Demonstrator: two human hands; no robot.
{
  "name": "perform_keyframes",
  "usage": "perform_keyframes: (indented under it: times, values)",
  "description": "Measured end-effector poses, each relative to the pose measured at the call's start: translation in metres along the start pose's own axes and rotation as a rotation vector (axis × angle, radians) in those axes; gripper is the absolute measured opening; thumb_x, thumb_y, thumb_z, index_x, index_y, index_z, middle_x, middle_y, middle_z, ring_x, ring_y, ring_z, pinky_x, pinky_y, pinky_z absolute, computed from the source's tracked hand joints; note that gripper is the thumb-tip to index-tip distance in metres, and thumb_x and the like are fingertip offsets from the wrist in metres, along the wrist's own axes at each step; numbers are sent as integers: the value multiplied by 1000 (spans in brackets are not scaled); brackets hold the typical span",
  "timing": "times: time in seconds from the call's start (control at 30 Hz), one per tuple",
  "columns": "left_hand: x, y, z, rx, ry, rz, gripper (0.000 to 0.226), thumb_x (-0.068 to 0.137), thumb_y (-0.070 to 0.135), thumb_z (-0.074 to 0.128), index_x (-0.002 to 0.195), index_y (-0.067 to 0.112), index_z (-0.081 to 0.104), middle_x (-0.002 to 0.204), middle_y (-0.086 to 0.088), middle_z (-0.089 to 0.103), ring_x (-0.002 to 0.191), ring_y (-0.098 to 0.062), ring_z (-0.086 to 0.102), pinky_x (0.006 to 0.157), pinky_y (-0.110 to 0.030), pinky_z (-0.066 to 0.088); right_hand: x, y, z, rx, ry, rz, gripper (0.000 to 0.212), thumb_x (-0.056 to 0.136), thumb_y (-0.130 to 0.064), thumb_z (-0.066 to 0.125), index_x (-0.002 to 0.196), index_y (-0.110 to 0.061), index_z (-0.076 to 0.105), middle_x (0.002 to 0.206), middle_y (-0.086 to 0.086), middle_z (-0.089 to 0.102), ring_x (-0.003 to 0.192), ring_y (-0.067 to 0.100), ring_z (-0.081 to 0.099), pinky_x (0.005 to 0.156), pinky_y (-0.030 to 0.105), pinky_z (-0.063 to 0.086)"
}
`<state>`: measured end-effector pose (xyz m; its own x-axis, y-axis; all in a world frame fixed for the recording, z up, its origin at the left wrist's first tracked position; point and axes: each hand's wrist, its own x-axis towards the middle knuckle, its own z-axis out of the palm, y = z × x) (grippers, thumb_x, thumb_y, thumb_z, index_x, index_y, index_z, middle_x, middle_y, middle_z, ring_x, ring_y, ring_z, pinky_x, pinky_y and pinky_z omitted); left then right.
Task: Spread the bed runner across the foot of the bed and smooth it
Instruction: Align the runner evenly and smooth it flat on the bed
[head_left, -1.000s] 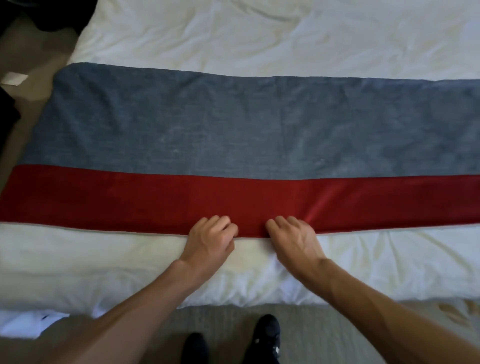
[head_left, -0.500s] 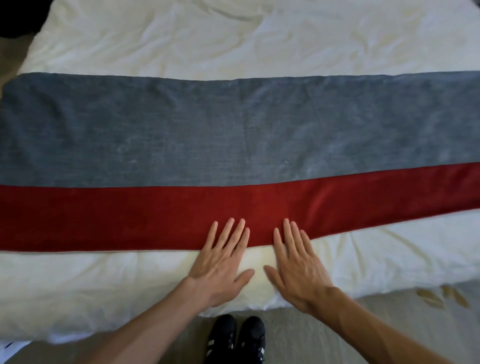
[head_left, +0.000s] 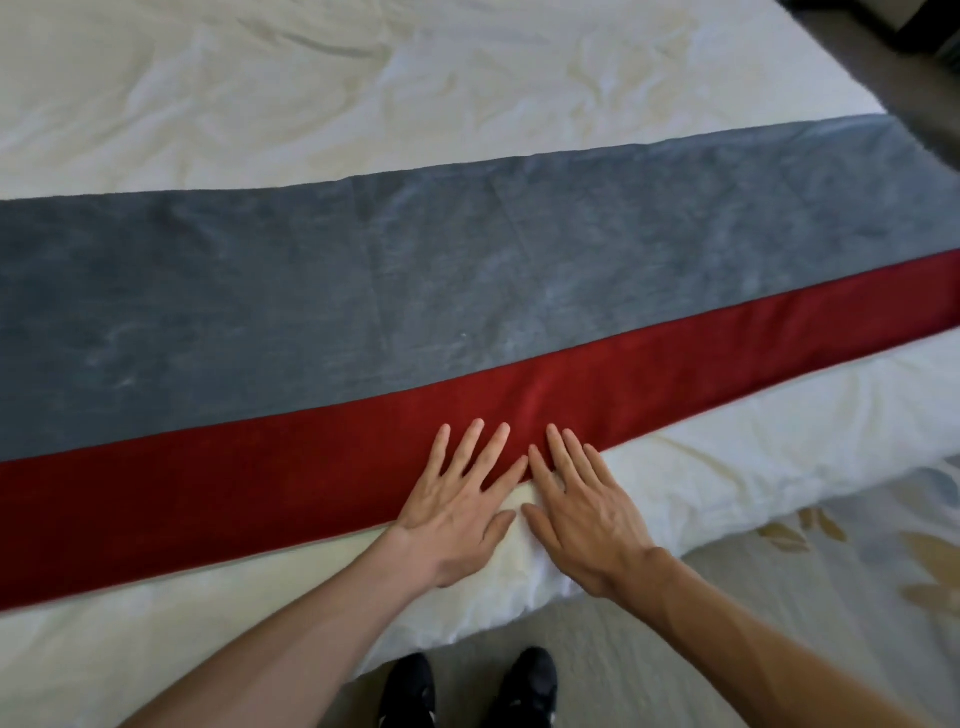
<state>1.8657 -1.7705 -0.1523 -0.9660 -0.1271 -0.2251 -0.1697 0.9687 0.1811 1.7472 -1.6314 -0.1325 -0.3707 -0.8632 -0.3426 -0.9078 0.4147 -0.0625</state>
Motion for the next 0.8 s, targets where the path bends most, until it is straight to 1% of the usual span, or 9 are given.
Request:
perform_keyframes:
  times: [0.2, 0.33, 0.43, 0.5, 0.57, 0.6, 0.63, 0.73, 0.8]
  values:
    - [54, 46, 3, 5, -3, 72, 61, 95, 46, 11, 148, 19, -6, 157, -4, -13, 139, -25, -27, 113, -51, -16, -7, 58, 5, 6, 14, 63, 77, 90, -57, -5, 149, -7, -1, 158, 12, -8, 145, 22, -12, 116, 34, -11]
    - [92, 74, 2, 35, -11, 95, 63, 95, 47, 9, 148, 17, -6, 157, -3, -12, 138, -24, -27, 113, -52, -14, -15, 104, 7, 14, 8, 63, 76, 92, -57, -4, 149, -8, -3, 158, 11, -9, 145, 21, -13, 117, 36, -9]
    - [126, 99, -1, 52, -25, 97, 65, 94, 47, 10, 149, 15, -4, 158, -3, -10, 141, -25, -22, 114, -52, -11, -20, 144, 3, 21, 7, 65, 76, 91, -58, -3, 150, -10, 0, 158, 10, -7, 145, 22, -10, 118, 41, -7]
    - [151, 116, -8, 44, 14, 76, 64, 94, 44, 12, 149, 12, 8, 158, -6, -1, 144, -24, -11, 115, -52, -5, -21, 170, -2, 41, 43, 62, 75, 92, -56, 0, 150, -11, 11, 159, 11, 2, 146, 23, -3, 118, 45, -2]
    - [176, 131, -15, 18, 74, 36, 60, 93, 40, 18, 146, 12, 27, 156, -9, 17, 145, -25, 8, 116, -51, 7, -17, 197, -9, 49, 108, 60, 69, 95, -51, 6, 145, -10, 31, 156, 16, 19, 145, 27, 11, 118, 48, 6]
    - [187, 138, -17, -3, 85, 16, 59, 94, 41, 21, 145, 13, 29, 156, -8, 18, 144, -24, 10, 116, -50, 8, -14, 212, -12, 50, 144, 71, 65, 95, -48, 10, 141, -10, 37, 154, 18, 24, 144, 29, 16, 118, 49, 10]
    - [195, 143, -16, -15, 81, -1, 60, 94, 43, 21, 147, 15, 23, 157, -7, 12, 145, -23, 4, 116, -50, 5, -10, 227, -16, 48, 176, 90, 61, 96, -46, 14, 140, -11, 39, 153, 20, 26, 143, 31, 18, 117, 49, 11]
    - [209, 150, -6, 37, 28, -32, 65, 94, 53, 14, 149, 21, 4, 157, -3, -9, 143, -23, -17, 114, -52, -9, 6, 275, -21, 17, 206, 133, 58, 99, -42, 23, 147, -9, 26, 156, 22, 11, 145, 34, 9, 117, 47, 6]
    - [210, 152, -3, 93, 5, -43, 66, 94, 56, 11, 149, 21, 4, 157, -5, -7, 143, -26, -15, 113, -54, -7, 11, 301, -16, 16, 135, 122, 63, 99, -46, 20, 150, -9, 14, 157, 20, 1, 145, 31, 1, 118, 44, 3]
